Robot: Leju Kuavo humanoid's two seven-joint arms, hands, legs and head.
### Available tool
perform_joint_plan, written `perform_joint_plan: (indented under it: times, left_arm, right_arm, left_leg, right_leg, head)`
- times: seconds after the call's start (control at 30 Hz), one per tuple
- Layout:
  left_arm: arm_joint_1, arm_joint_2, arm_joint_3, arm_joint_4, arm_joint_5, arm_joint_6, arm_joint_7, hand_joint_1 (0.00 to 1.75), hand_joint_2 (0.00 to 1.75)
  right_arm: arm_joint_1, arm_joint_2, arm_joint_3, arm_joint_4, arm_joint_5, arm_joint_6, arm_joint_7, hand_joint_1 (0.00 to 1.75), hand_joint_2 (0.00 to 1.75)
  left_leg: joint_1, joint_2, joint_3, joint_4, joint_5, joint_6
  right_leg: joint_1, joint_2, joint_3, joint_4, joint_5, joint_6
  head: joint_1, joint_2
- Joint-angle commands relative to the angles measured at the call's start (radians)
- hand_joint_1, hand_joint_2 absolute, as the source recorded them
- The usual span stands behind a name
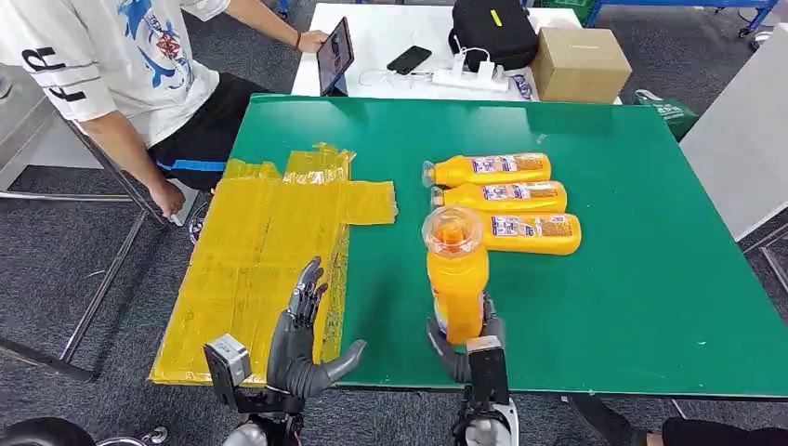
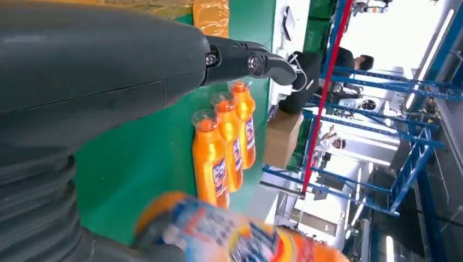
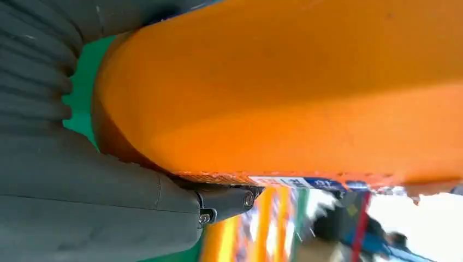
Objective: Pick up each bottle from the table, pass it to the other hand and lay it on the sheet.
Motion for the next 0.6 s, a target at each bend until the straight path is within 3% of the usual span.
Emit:
perform_joint_plan:
  times: [0.03,0.27,0.6]
  left_arm:
    - [-0.007,0.050,-0.081,-0.007,-0.022,-0.010,-0.002,0.00,1.75]
    - [-0.041,0.043,-0.115,0.081,-0.025,-0.011,0.025,0.00,1.75]
    - [-0.047,0.039,-0.109,0.097,-0.025,-0.010,0.024,0.00,1.75]
  right_arm:
    - [-0.119,-0.006,0.134,0.243,0.008,-0.015,-0.005,1.75,1.75]
    - [-0.208,0.043,0.254,0.420,0.161,-0.036,0.005,1.75,1.75]
    - [-0.216,0.050,0.263,0.454,0.158,-0.054,-0.005,1.75,1.75]
  left_leg:
    - [0.000,0.002,0.002,-0.001,-0.001,0.000]
    - [0.000,0.002,0.003,-0.001,-0.001,-0.001]
    - [0.001,0.003,0.005,-0.001,-0.002,-0.001]
  right_leg:
    - [0.000,0.001,0.002,-0.001,0.000,-0.001]
    - [0.000,0.001,0.002,-0.001,0.000,-0.001]
    - [0.001,0.001,0.004,-0.001,-0.001,-0.002]
  head:
    - [0.000,0.000]
    - [0.001,0.000]
    - [0.000,0.000]
